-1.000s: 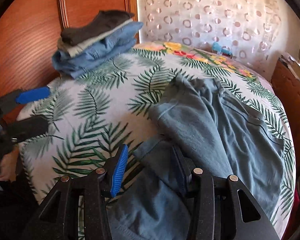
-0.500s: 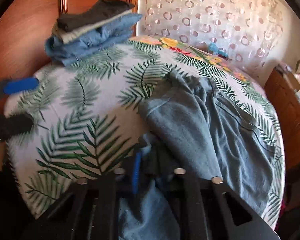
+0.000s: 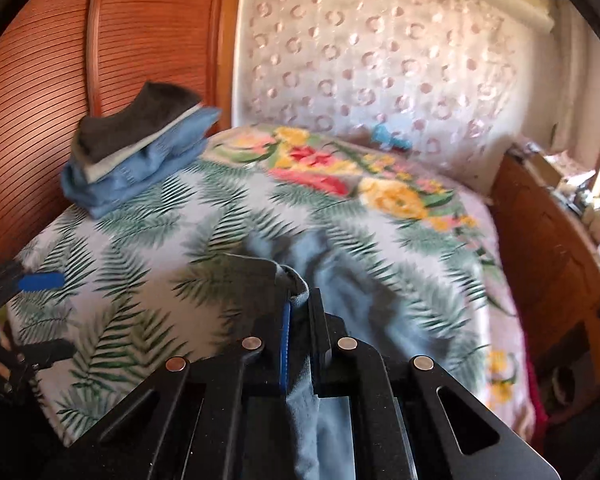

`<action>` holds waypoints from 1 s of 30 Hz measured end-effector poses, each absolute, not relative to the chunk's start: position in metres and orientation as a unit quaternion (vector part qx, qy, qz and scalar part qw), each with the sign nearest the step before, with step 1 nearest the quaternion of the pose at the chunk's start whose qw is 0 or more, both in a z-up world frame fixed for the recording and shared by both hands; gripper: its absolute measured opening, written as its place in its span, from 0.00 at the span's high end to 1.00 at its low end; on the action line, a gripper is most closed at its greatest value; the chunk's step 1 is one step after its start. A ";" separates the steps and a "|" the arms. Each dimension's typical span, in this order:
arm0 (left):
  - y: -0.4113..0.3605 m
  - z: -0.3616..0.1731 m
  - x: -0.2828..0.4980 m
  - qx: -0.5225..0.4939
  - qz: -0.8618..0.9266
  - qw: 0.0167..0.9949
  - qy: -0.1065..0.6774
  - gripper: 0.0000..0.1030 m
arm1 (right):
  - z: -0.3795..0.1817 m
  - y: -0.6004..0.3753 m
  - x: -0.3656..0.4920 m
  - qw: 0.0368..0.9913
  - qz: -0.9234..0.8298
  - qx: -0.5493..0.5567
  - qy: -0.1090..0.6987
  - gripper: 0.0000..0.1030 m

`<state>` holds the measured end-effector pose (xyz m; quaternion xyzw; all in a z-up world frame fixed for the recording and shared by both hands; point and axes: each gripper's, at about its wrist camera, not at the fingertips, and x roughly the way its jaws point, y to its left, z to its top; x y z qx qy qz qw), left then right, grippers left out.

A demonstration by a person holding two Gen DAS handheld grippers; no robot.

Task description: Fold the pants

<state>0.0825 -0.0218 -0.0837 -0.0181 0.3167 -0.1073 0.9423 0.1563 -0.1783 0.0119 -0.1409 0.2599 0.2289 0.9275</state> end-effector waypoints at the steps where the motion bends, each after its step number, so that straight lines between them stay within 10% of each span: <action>1: -0.022 -0.084 0.083 -0.018 -0.107 0.942 0.317 0.19 | 0.013 -0.181 0.159 0.929 0.222 -0.142 0.260 0.93; 30: -0.026 -0.087 0.084 -0.012 -0.113 0.940 0.320 0.19 | -0.004 -0.212 0.238 0.933 0.114 -0.113 0.322 0.93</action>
